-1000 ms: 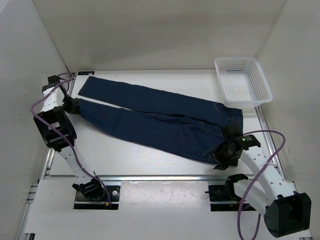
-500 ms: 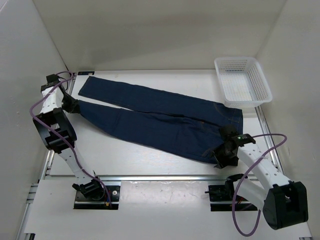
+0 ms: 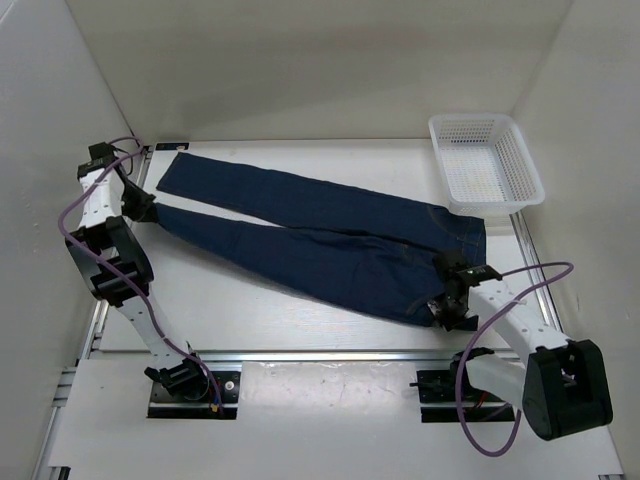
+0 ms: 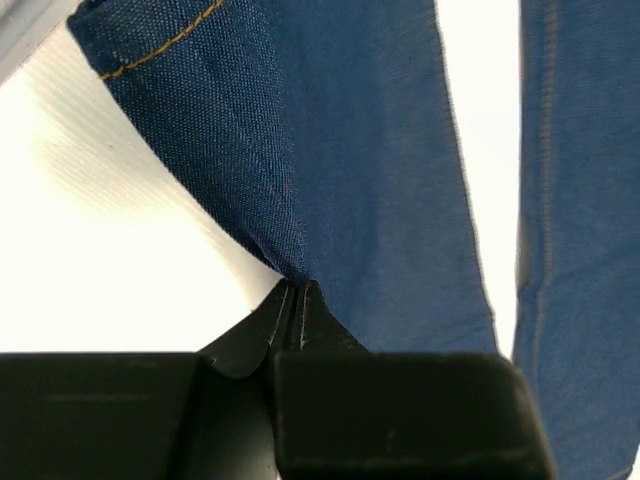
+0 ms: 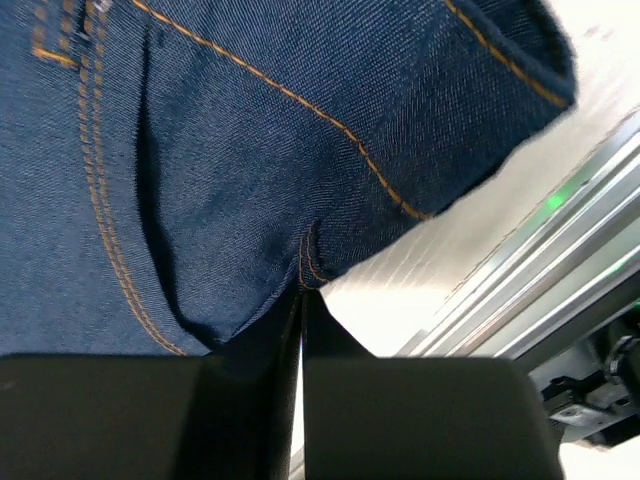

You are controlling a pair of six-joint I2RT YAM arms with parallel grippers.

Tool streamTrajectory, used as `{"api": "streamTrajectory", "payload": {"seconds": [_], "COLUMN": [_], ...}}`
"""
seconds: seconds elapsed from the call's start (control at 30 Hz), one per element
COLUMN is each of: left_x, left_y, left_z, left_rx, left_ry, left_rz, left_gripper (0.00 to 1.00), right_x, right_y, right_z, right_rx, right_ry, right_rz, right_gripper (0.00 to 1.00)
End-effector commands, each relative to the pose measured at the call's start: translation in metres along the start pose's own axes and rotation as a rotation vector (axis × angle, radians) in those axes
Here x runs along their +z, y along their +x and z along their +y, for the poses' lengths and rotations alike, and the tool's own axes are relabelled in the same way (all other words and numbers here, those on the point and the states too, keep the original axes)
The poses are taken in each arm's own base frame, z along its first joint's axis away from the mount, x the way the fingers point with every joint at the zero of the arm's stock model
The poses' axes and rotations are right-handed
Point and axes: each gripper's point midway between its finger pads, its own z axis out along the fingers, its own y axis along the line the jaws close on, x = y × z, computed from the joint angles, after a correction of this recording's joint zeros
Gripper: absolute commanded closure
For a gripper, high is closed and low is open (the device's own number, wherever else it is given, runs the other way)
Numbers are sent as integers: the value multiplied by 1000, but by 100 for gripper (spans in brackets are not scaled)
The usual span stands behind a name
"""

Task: Fold and stack the trousers
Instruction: Fold the trousers

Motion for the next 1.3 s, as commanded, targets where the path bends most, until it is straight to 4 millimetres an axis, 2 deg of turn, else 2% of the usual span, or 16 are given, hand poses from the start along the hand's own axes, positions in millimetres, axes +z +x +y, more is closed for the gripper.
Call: {"api": "streamTrajectory", "payload": {"seconds": [0.0,0.03,0.13,0.17,0.33,0.47,0.63,0.8,0.87,0.93,0.97,1.07,1.1,1.13,1.2,1.27], "left_x": [-43,-49,-73,-77,-93,-110,-116,-122,-130,-130,-139,-144,-147,-146,-151,-137], "left_y": [-25,-26,-31,-31,-19,-15,-10,-8,-20,-25,-32,-41,-45,-48,-54,-60], "left_z": [-15,-15,-18,-16,0,16,31,32,26,20,14,4,1,0,-20,-33], "left_rx": [18,18,19,6,-33,-46,-43,-23,-10,9,16,26,17,17,51,75], "left_ry": [45,47,67,62,67,52,34,38,53,54,50,64,69,69,118,132], "left_rz": [-109,-113,-166,-176,-191,-230,-241,-254,-285,-282,-310,-325,-330,-330,-346,-322], "left_gripper": [90,90,90,90,90,90,90,90,90,90,90,90,90,90,90,90], "right_x": [-14,-25,-44,-54,-79,-81,-95,-113,-121,-127,-133,-148,-163,-170,-183,-182], "right_y": [-28,-34,-45,-49,-59,-49,-47,-52,-58,-61,-66,-81,-88,-96,-106,-112], "right_z": [-2,-4,-10,-7,-16,-24,-30,-36,-35,-33,-29,-23,-19,-17,-8,3], "right_rx": [2,-8,-36,-37,-55,-81,-98,-72,-64,-57,-52,-53,-55,-58,-80,-110], "right_ry": [7,1,-48,-85,-162,-149,-167,-214,-225,-240,-237,-216,-237,-233,-223,-202], "right_rz": [-148,-172,-237,-257,-317,-264,-252,-280,-306,-319,-340,-399,-429,-466,-503,-526], "right_gripper": [100,100,100,100,100,100,100,100,100,100,100,100,100,100,100,100]}}
